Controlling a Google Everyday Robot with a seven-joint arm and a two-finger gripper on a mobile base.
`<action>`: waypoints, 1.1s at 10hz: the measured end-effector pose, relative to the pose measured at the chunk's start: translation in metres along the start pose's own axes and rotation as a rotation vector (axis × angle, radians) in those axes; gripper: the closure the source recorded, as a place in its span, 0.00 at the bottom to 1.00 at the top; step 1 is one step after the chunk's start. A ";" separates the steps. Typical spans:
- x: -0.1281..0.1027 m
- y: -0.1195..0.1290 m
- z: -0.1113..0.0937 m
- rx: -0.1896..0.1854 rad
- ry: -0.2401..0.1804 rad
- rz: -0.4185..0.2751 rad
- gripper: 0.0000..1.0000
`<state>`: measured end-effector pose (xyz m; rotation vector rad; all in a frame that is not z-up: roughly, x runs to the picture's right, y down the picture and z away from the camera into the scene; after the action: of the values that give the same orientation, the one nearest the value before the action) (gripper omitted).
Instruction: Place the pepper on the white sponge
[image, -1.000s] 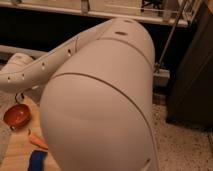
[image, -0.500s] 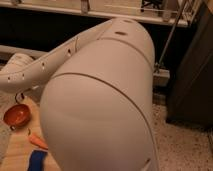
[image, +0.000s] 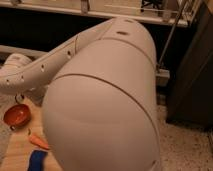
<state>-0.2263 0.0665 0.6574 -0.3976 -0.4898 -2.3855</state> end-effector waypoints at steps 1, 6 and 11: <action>0.010 0.005 -0.001 0.020 0.066 0.006 0.94; 0.023 -0.016 0.032 0.162 0.174 -0.032 0.94; 0.058 -0.055 0.045 0.447 0.308 -0.095 0.94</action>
<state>-0.2979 0.0940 0.7075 0.1929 -0.8824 -2.2804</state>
